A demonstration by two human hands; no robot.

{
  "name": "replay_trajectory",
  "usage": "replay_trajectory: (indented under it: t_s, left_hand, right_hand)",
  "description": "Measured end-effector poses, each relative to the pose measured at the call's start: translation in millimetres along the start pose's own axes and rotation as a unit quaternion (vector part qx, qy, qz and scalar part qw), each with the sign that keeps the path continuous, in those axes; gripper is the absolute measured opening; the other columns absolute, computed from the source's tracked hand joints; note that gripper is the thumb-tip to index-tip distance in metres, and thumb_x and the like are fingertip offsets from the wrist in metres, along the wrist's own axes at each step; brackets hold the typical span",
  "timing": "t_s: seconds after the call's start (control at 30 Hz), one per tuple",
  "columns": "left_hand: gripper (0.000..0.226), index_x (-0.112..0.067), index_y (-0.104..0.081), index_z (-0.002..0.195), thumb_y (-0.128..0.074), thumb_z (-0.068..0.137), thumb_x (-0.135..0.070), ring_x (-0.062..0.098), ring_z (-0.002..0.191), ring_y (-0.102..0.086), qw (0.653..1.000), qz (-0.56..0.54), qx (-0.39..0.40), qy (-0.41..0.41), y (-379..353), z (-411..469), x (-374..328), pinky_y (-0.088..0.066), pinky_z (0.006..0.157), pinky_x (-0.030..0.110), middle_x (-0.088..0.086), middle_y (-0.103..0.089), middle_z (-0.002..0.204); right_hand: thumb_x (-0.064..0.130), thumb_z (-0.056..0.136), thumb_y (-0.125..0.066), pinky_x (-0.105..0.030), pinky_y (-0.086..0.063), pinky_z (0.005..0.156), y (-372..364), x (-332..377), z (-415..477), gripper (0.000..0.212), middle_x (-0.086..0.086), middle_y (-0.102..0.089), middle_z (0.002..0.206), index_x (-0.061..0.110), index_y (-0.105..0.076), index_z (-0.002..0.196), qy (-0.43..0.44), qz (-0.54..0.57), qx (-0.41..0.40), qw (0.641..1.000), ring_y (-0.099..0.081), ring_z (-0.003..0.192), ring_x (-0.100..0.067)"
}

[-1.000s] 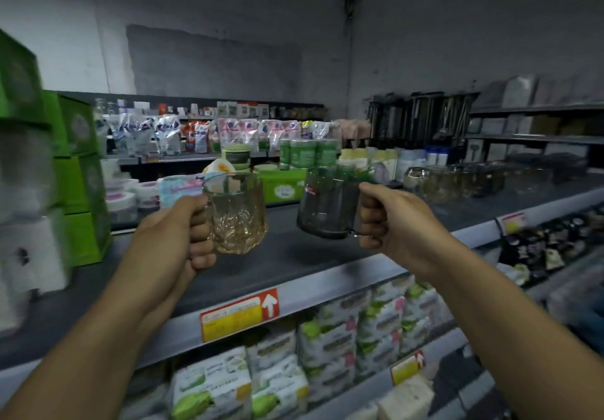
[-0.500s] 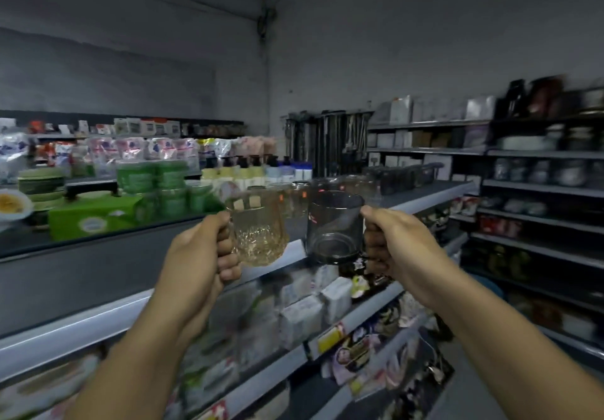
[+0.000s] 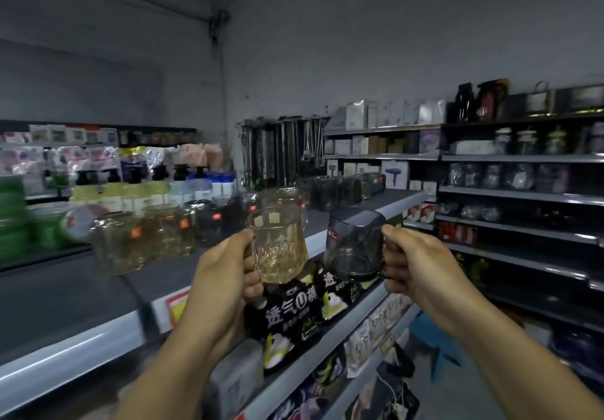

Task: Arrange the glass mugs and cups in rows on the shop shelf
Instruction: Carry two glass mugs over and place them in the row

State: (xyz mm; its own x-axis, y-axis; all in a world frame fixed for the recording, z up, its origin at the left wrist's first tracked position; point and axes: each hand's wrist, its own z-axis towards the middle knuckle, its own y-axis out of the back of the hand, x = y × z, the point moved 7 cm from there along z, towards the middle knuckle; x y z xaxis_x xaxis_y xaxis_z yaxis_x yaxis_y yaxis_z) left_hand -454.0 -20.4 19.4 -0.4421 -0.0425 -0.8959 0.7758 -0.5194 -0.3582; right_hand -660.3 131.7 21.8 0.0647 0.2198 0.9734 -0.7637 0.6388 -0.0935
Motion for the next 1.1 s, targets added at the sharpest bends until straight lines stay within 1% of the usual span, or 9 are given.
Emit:
replay_trajectory:
  t_s: [0.1, 0.2, 0.33, 0.53, 0.63, 0.77, 0.9, 0.97, 1.1]
  left_hand:
    - [0.046, -0.026, -0.04, 0.059, -0.049, 0.104, -0.025, 0.009, 0.045, -0.018, 1.0, 0.001, 0.019, -0.006, -39, 46, 20, -0.017, 0.043, 0.024, -0.007, -0.021, 0.056]
    - [0.053, -0.027, -0.046, 0.052, -0.048, 0.105, -0.026, 0.01, 0.048, -0.017, 0.999, 0.011, 0.033, -0.01, -74, 91, 41, -0.018, 0.043, 0.024, -0.006, -0.019, 0.058]
    - [0.044, -0.024, -0.033, 0.063, -0.049, 0.104, -0.026, 0.01, 0.047, -0.016, 1.0, 0.009, 0.021, 0.001, -106, 144, 75, -0.017, 0.042, 0.023, -0.007, -0.019, 0.057]
    - [0.046, -0.025, -0.034, 0.06, -0.049, 0.103, -0.026, 0.01, 0.047, -0.018, 0.998, 0.051, -0.019, -0.028, -148, 208, 122, -0.018, 0.042, 0.024, -0.008, -0.024, 0.054]
    - [0.045, -0.026, -0.032, 0.061, -0.05, 0.103, -0.027, 0.011, 0.047, -0.018, 0.995, 0.068, -0.063, -0.045, -171, 232, 141, -0.017, 0.045, 0.025, -0.007, -0.023, 0.055]
    - [0.041, -0.028, -0.033, 0.064, -0.051, 0.101, -0.028, 0.013, 0.048, -0.021, 0.981, 0.088, -0.159, -0.066, -194, 259, 159, -0.018, 0.049, 0.028, -0.006, -0.025, 0.055]
    - [0.049, -0.02, -0.047, 0.052, -0.05, 0.1, -0.027, 0.012, 0.043, -0.035, 0.958, 0.137, -0.227, -0.111, -217, 276, 165, -0.032, 0.045, 0.022, -0.011, -0.04, 0.046]
    - [0.042, -0.017, -0.054, 0.061, -0.052, 0.1, -0.03, 0.009, 0.042, -0.045, 0.945, 0.153, -0.262, -0.123, -215, 283, 168, -0.039, 0.048, 0.022, -0.008, -0.049, 0.047]
    - [0.03, -0.018, -0.064, 0.08, -0.063, 0.091, -0.046, 0.015, 0.058, -0.058, 0.935, 0.179, -0.291, -0.101, -189, 295, 177, -0.05, 0.061, 0.032, -0.006, -0.06, 0.065]
  right_hand:
    - [0.028, 0.106, -0.049, -0.044, -0.012, 0.067, 27, -2, 58, 0.039, 0.003, -0.024, 0.061, 0.019, -0.04, 0.07, 0.003, 0.01, -0.006, 1.0, -0.019, 0.053, -0.014]
    - [0.026, 0.107, -0.048, -0.04, -0.013, 0.061, 51, -4, 116, 0.041, 0.003, -0.023, 0.06, 0.019, -0.043, 0.067, 0.013, 0.011, -0.017, 1.0, -0.019, 0.052, -0.014]
    - [0.028, 0.107, -0.049, -0.035, -0.02, 0.055, 81, -15, 191, 0.041, 0.005, -0.026, 0.058, 0.019, -0.039, 0.068, 0.016, 0.0, -0.012, 1.0, -0.022, 0.049, -0.013]
    - [0.028, 0.106, -0.049, -0.033, -0.017, 0.053, 119, -43, 302, 0.039, 0.006, -0.025, 0.059, 0.021, -0.038, 0.069, 0.013, 0.036, 0.046, 0.998, -0.021, 0.049, -0.011]
    - [0.028, 0.106, -0.049, -0.032, -0.017, 0.052, 136, -56, 358, 0.039, 0.006, -0.024, 0.058, 0.02, -0.038, 0.07, 0.011, 0.035, 0.09, 0.995, -0.021, 0.048, -0.011]
    - [0.03, 0.106, -0.05, -0.032, -0.018, 0.052, 151, -68, 427, 0.038, 0.008, -0.025, 0.058, 0.02, -0.037, 0.071, 0.003, 0.024, 0.175, 0.984, -0.021, 0.048, -0.011]
    - [0.031, 0.105, -0.051, -0.032, -0.017, 0.051, 163, -79, 482, 0.038, 0.008, -0.025, 0.056, 0.02, -0.035, 0.072, -0.017, 0.034, 0.226, 0.973, -0.021, 0.047, -0.01]
    - [0.03, 0.106, -0.05, -0.033, -0.015, 0.052, 170, -83, 506, 0.038, 0.008, -0.024, 0.055, 0.02, -0.035, 0.072, -0.033, 0.041, 0.241, 0.969, -0.02, 0.046, -0.011]
    - [0.028, 0.106, -0.05, -0.034, -0.012, 0.055, 188, -93, 549, 0.041, 0.007, -0.023, 0.052, 0.019, -0.034, 0.069, -0.055, 0.042, 0.251, 0.966, -0.019, 0.043, -0.011]
